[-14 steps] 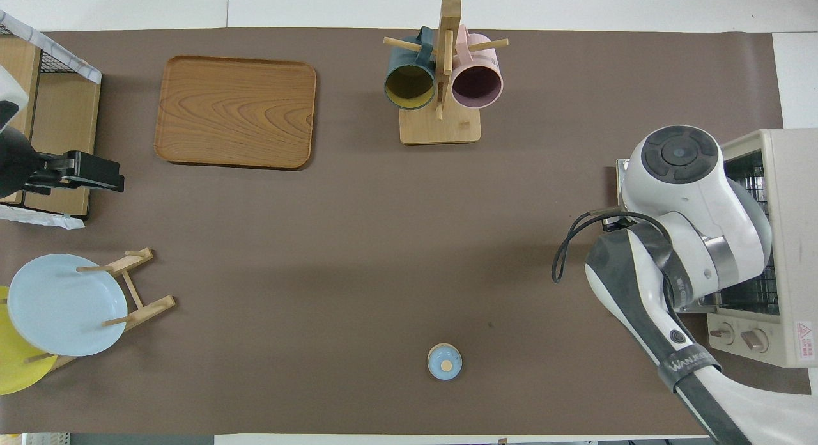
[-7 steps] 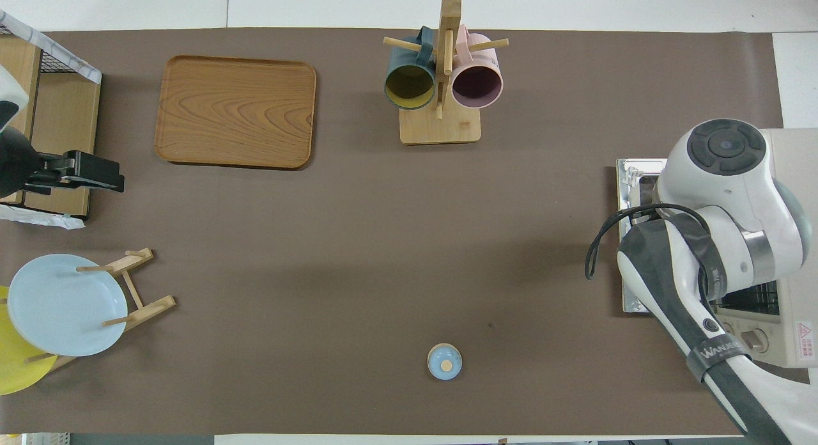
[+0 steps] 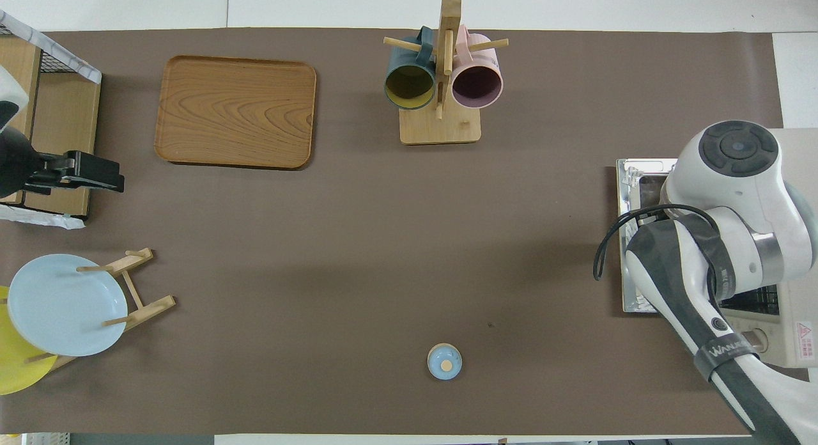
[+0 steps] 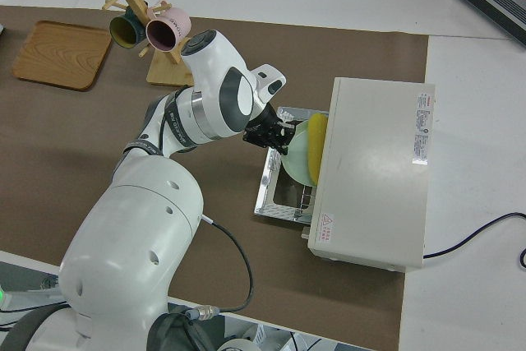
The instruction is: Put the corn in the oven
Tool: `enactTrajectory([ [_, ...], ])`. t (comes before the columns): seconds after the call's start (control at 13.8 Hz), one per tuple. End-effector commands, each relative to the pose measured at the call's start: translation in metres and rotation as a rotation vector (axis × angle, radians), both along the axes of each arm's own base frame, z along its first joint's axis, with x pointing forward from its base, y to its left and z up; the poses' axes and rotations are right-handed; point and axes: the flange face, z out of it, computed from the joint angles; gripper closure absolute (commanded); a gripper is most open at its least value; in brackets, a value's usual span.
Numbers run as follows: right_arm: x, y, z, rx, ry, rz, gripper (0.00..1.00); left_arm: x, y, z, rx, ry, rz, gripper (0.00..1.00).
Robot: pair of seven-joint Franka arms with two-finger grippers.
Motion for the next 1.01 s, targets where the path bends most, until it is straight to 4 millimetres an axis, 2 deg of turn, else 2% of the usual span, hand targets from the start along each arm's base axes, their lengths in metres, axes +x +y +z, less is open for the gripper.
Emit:
enactTrajectory([
  [0.0,-0.0109,-0.0166,-0.0088,0.016,0.014,0.003,1.0,-0.0043,0.0041,0.0041,0.021,-0.009,-0.001,0.0],
  [0.36,-0.0112,-0.0238,-0.0087,0.019,0.019,0.007,0.98,-0.0043,0.0041,0.0034,0.021,-0.007,-0.001,0.0],
  [0.51,-0.0113,-0.0247,-0.0087,0.02,0.02,0.006,0.83,-0.0043,0.0041,0.0034,0.021,-0.007,-0.001,0.0],
  [0.58,-0.0113,-0.0247,-0.0087,0.02,0.02,0.006,0.7,-0.0043,0.0041,0.0034,0.021,-0.007,-0.001,0.0],
  [0.65,-0.0113,-0.0247,-0.0087,0.02,0.02,0.006,0.51,-0.0043,0.0041,0.0034,0.021,-0.007,-0.001,0.0],
  [0.8,-0.0114,-0.0247,-0.0088,0.019,0.021,0.005,0.24,-0.0043,0.0041,0.0041,0.021,-0.009,-0.001,0.0],
  [0.87,-0.011,-0.0247,-0.0082,0.019,0.019,0.005,0.13,-0.0043,0.0041,0.0041,0.021,-0.009,-0.001,0.0],
  [0.94,-0.0107,-0.0232,-0.0076,0.018,0.019,0.006,0.1,-0.0043,0.0041,0.0034,0.021,-0.007,-0.001,0.0],
])
